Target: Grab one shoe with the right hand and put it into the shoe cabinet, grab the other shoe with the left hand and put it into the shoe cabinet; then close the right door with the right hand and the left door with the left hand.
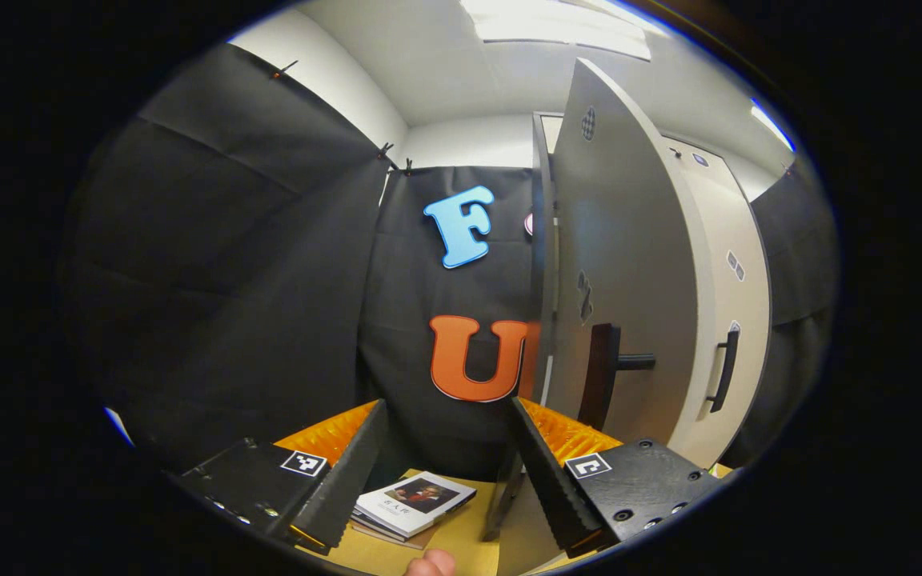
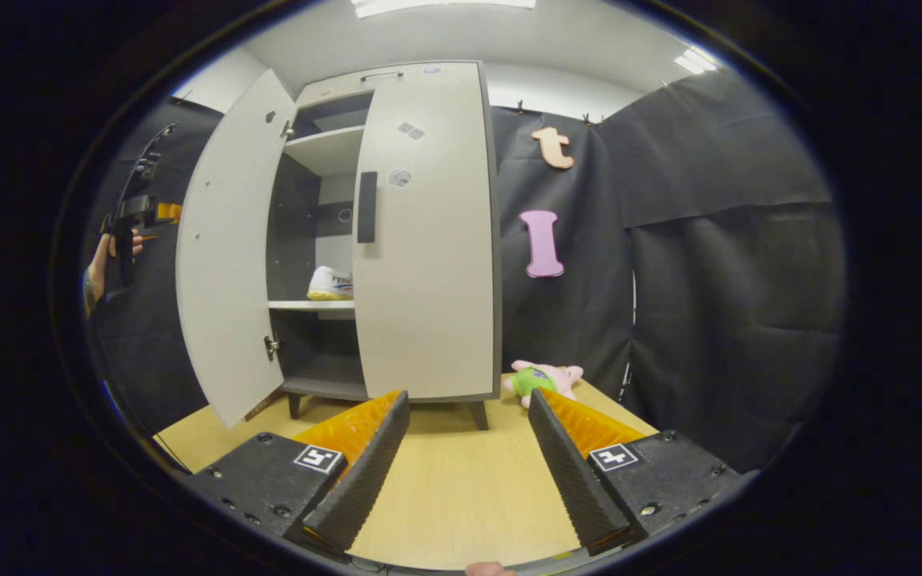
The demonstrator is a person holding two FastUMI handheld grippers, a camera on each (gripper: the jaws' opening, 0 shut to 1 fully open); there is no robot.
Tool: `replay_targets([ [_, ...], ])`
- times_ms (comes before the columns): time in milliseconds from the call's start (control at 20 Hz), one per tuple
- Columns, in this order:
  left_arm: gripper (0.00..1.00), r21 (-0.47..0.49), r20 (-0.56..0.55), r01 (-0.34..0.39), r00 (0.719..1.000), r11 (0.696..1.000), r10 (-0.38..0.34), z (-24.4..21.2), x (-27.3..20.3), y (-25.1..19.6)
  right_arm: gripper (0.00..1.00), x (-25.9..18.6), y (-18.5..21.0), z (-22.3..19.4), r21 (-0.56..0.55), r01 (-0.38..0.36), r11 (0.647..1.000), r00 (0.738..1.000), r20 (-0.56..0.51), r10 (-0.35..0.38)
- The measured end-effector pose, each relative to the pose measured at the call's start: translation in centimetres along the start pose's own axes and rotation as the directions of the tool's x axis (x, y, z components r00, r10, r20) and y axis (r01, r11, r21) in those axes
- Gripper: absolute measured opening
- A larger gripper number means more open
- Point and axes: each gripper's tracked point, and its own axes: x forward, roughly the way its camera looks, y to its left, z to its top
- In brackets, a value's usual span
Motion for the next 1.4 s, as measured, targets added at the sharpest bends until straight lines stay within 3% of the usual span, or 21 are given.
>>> replay_targets([
  [450, 0.92, 0.014, 0.005, 0.172, 0.985, 0.985, -0.172, -0.4, 0.7, -8.0, 0.97, -0.5, -2.2, 0.4, 0.011, 0.032, 0.999, 0.999, 0.009, -0.032],
  [500, 0.79, 0.011, 0.004, 0.192, 0.981, 0.981, -0.192, -0.5, 1.0, -9.1, 0.97, -0.5, -2.6, 0.4, 0.01, 0.038, 0.999, 0.999, 0.011, -0.038],
  [550, 0.92, 0.001, -0.003, 0.219, 0.976, 0.976, -0.219, -0.8, 1.3, -10.3, 0.97, -0.8, -2.8, 0.3, 0.011, 0.042, 0.999, 0.999, 0.011, -0.042],
  [600, 0.93, -0.007, -0.013, 0.233, 0.972, 0.973, -0.233, -1.2, 1.4, -11.4, 0.97, -1.1, -3.0, 0.1, 0.013, 0.045, 0.999, 0.999, 0.009, -0.045],
  [900, 0.93, -0.046, 0.006, 0.187, 0.982, 0.981, -0.187, -0.9, 2.2, -11.8, 0.97, -1.4, -4.6, -0.4, 0.028, 0.074, 0.997, 0.997, -0.001, -0.074],
  [1000, 1.0, -0.05, 0.017, 0.171, 0.985, 0.984, -0.171, -0.3, 2.1, -11.3, 0.97, -1.8, -5.2, -0.6, 0.027, 0.081, 0.996, 0.997, -0.005, -0.081],
  [1050, 1.0, -0.05, 0.023, 0.168, 0.986, 0.985, -0.167, 0.1, 2.0, -10.9, 0.97, -1.9, -5.4, -0.7, 0.027, 0.084, 0.996, 0.996, -0.007, -0.084],
  [1100, 0.94, -0.049, 0.029, 0.165, 0.986, 0.985, -0.163, 0.5, 1.9, -10.6, 0.97, -1.9, -5.7, -0.8, 0.028, 0.086, 0.996, 0.996, -0.01, -0.086],
  [1400, 0.94, -0.029, 0.025, 0.177, 0.984, 0.984, -0.177, 0.6, 0.5, -10.6, 0.94, -2.1, -5.6, -0.7, 0.036, 0.079, 0.996, 0.997, -0.009, -0.078],
])
